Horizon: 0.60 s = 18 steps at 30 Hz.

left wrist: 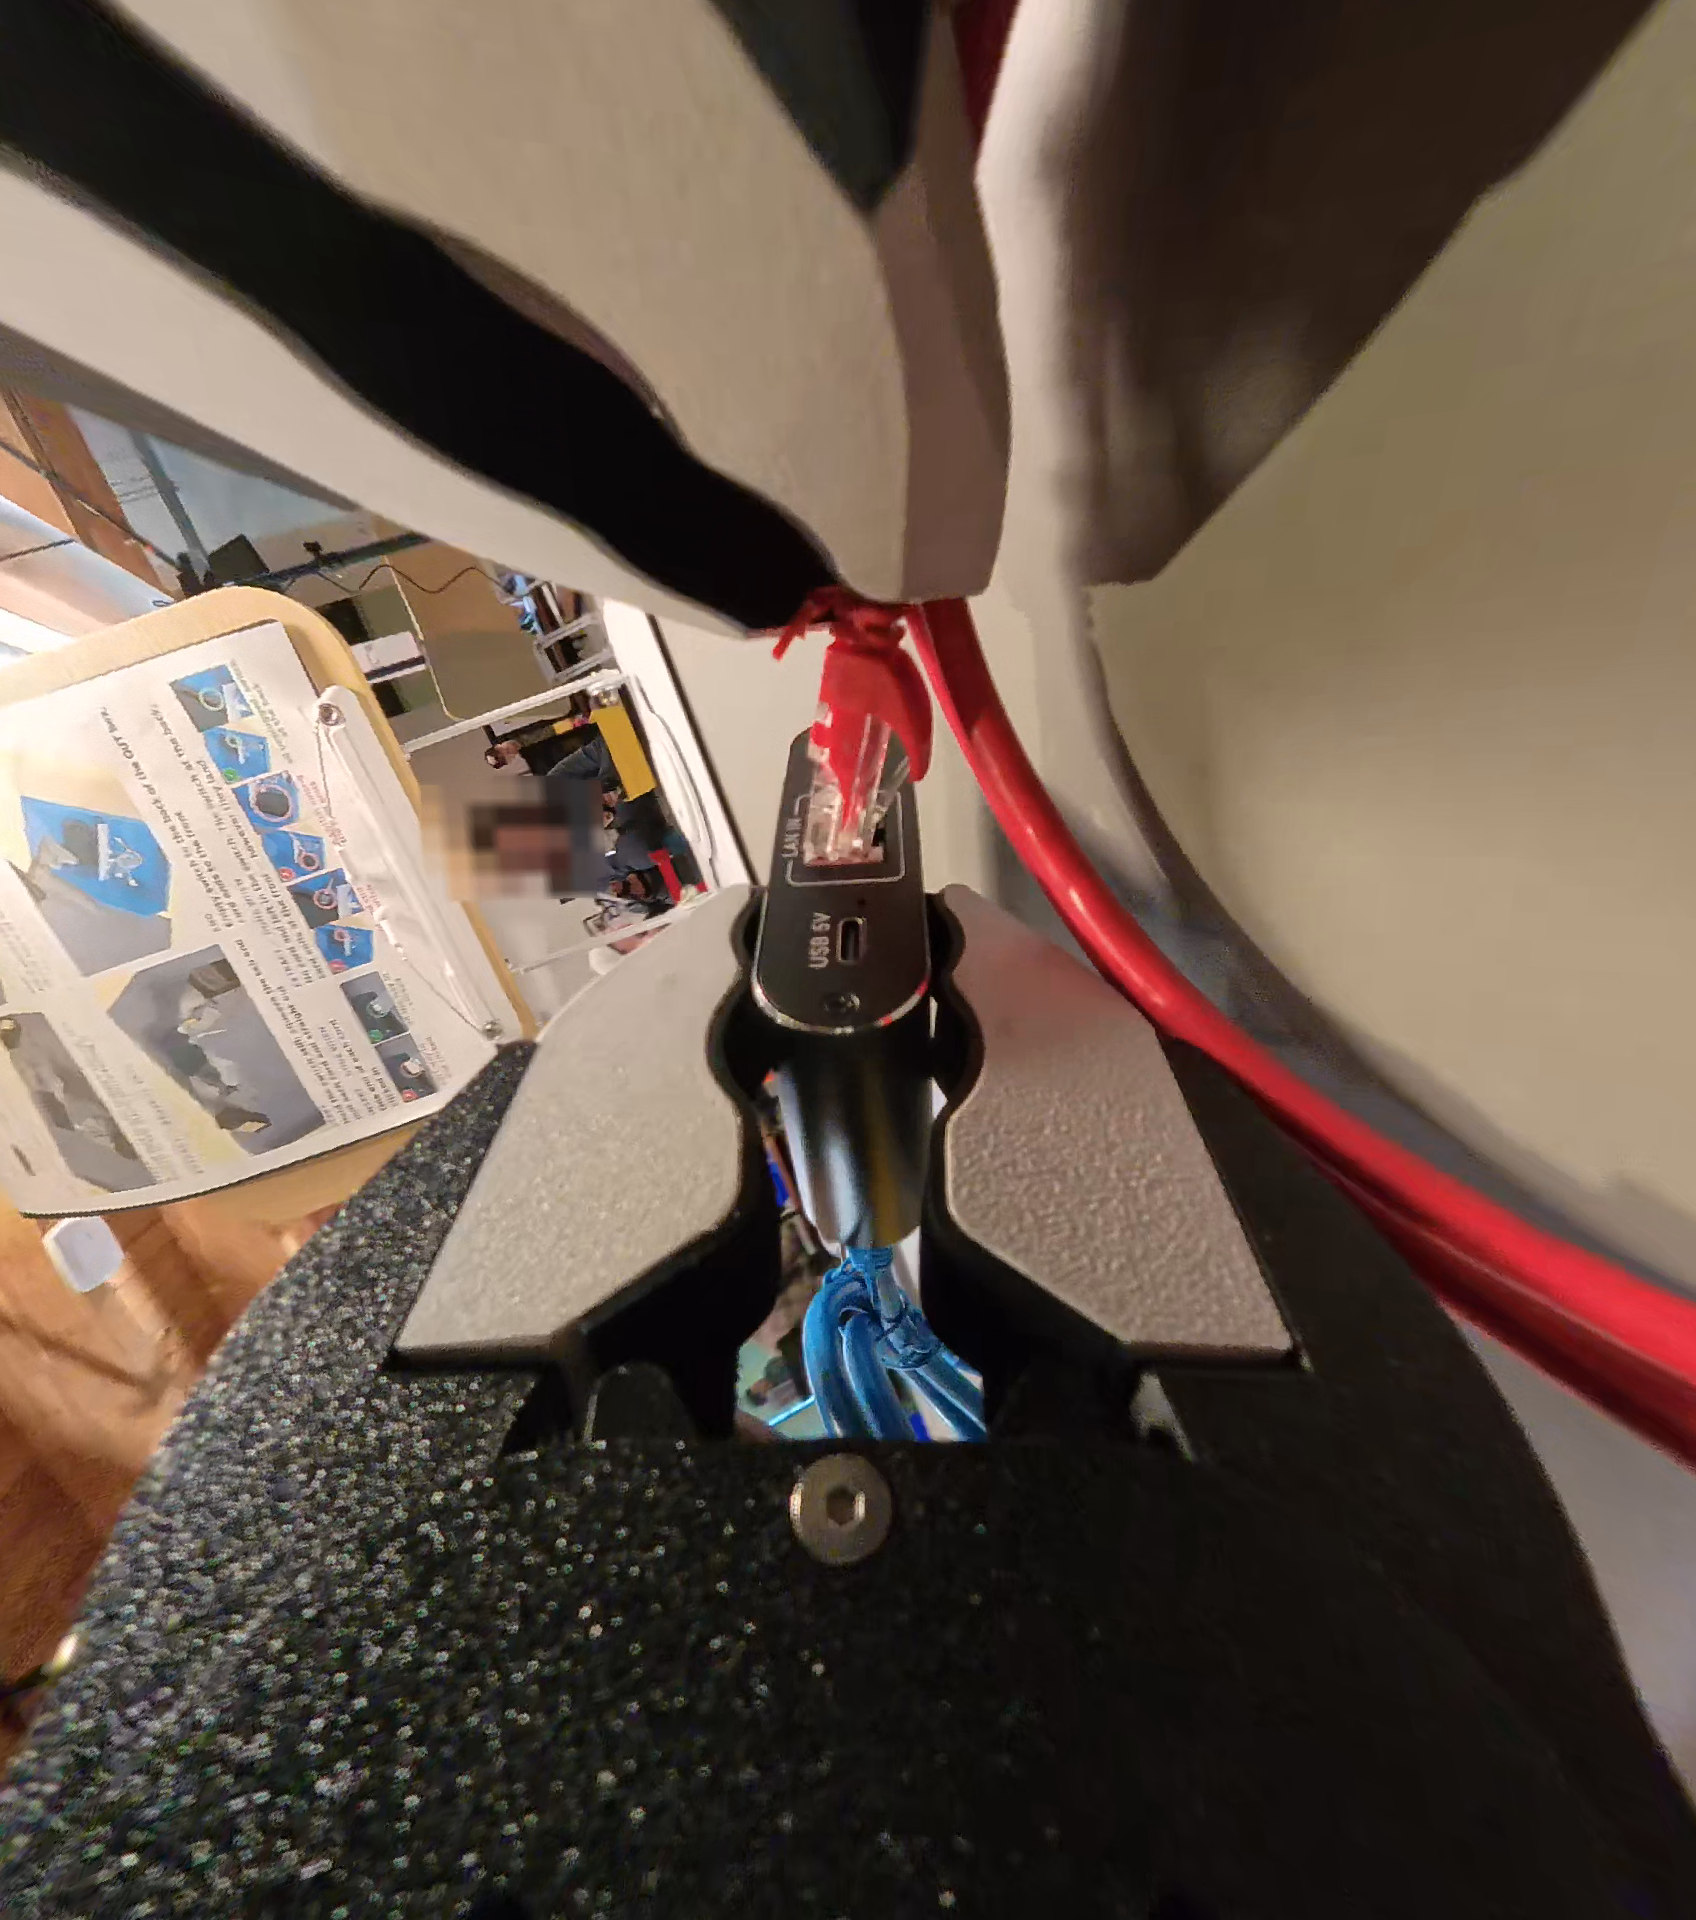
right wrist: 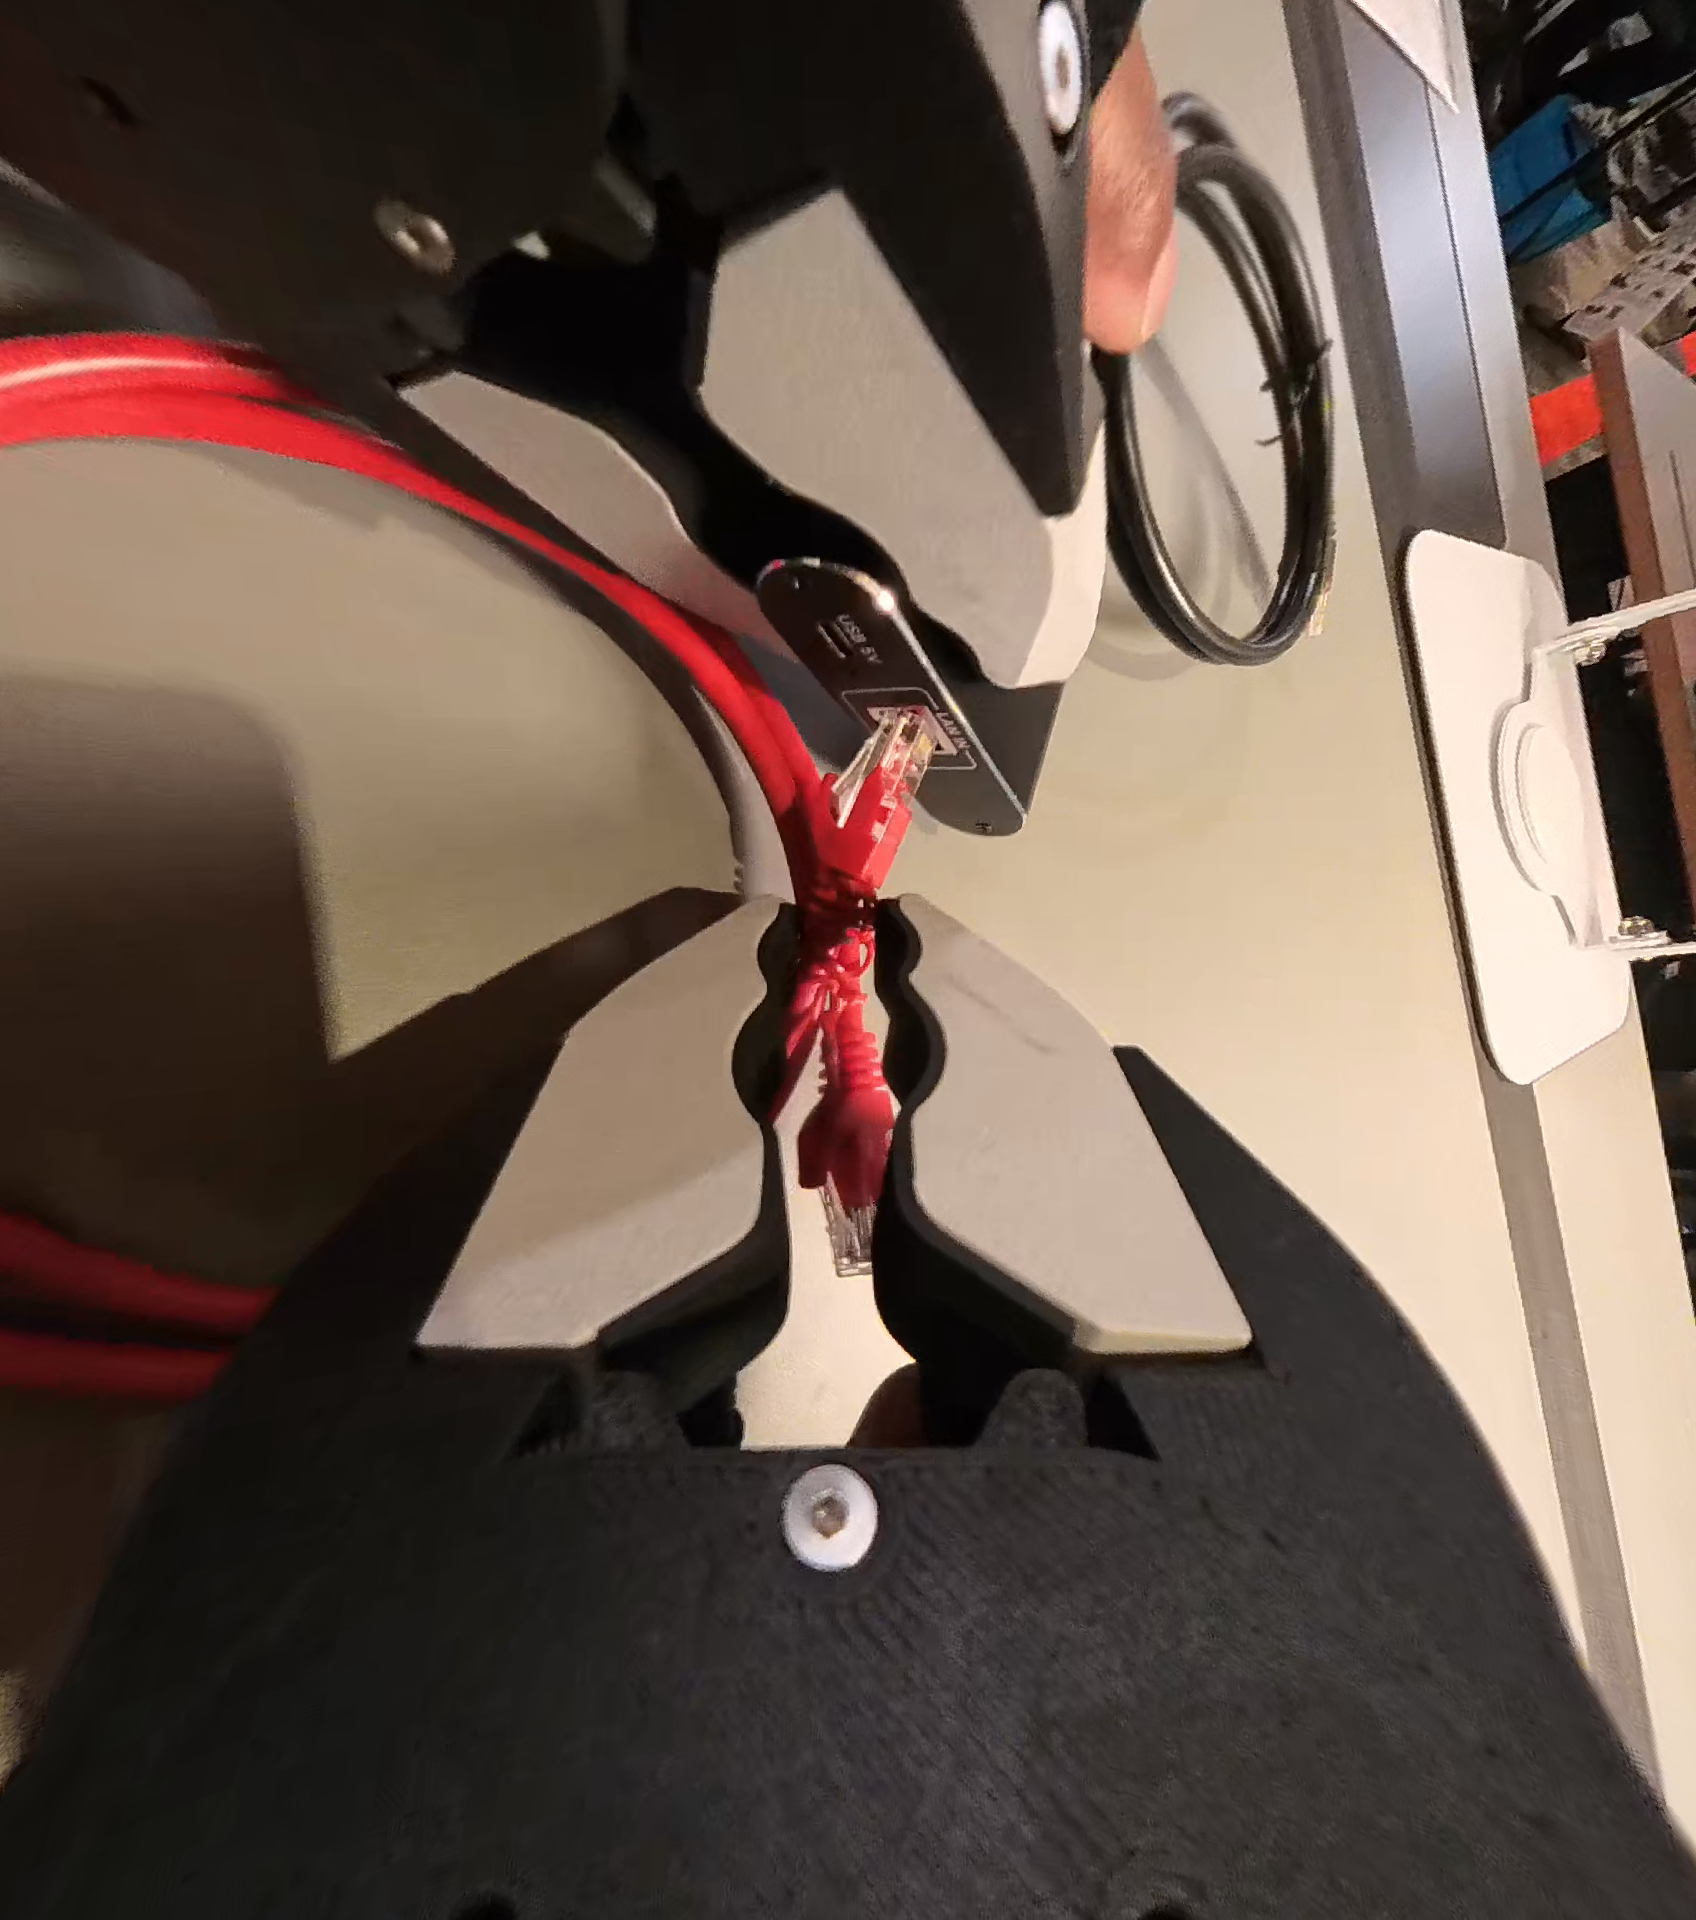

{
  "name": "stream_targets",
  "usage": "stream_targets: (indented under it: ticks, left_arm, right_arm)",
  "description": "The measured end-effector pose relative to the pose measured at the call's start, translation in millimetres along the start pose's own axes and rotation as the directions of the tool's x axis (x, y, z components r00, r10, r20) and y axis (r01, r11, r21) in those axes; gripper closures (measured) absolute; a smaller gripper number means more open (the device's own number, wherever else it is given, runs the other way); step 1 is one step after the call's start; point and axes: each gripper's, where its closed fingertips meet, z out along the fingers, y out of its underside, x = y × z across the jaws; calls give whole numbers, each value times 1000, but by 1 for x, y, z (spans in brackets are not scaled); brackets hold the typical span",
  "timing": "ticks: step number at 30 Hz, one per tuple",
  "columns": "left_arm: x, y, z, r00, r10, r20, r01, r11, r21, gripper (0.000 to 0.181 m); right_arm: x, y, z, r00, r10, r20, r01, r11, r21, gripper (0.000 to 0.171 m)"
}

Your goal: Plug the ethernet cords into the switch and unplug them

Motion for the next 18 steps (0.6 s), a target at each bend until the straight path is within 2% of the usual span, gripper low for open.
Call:
stream_targets:
  ticks: [9, 12, 14, 18]
  left_arm:
    - [1, 2, 1, 999, -46, -1, 46, 999, 30, 153]
    - [3, 1, 2, 997, -80, -14, 80, 995, 56, 153]
    - [4, 0, 3, 994, -111, -24, 112, 991, 70, 153]
    - [6, -2, 4, 992, -125, -27, 126, 988, 85, 153]
  right_arm:
    - [3, -6, 1, 991, -122, -55, 124, 992, 31, 157]
    - [3, -5, 3, 992, -120, -50, 122, 991, 56, 154]
    - [2, -4, 2, 997, -79, -14, 80, 993, 84, 152]
    - [0, -2, -4, 983, 101, 156, -121, 985, 126, 145]
